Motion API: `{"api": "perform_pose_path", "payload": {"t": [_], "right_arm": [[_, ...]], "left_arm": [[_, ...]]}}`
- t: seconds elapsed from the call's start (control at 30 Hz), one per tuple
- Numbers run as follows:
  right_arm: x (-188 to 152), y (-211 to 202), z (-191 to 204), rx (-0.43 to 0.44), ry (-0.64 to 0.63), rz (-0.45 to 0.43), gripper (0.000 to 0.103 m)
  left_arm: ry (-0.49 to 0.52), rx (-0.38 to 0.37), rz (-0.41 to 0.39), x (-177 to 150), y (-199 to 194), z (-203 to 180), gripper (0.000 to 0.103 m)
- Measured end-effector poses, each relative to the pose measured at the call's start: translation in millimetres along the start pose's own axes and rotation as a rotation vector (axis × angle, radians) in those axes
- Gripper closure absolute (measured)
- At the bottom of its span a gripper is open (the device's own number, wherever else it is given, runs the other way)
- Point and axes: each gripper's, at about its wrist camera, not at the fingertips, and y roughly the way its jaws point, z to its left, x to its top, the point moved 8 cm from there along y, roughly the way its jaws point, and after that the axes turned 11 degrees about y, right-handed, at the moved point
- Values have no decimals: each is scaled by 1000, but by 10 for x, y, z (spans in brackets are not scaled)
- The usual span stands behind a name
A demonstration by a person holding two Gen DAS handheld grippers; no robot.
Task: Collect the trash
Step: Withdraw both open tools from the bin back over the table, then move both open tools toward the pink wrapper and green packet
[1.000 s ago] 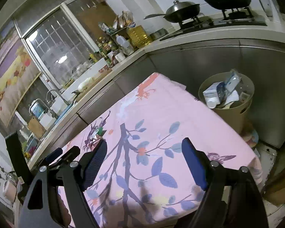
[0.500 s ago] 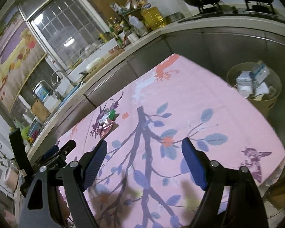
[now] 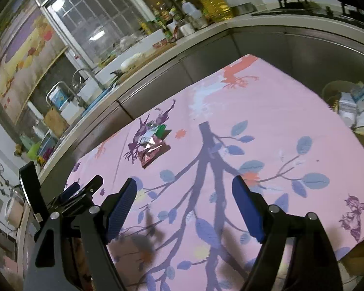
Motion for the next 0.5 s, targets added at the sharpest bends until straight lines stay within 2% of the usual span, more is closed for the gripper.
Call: {"api": "perform_pose_path", "payload": {"t": [0.27,0.37,0.5], "right_arm": [[-97,131,13,4,7,40,25],[-77,51,-70,-3,25,26,25],[-68,-59,-231,-36,50,-6,25]], "left_arm": [[-65,15,69,-314,141,244,6],[-70,-25,75,-321,138,114,6],[-8,-57,53,-245,63,-187,6]]}}
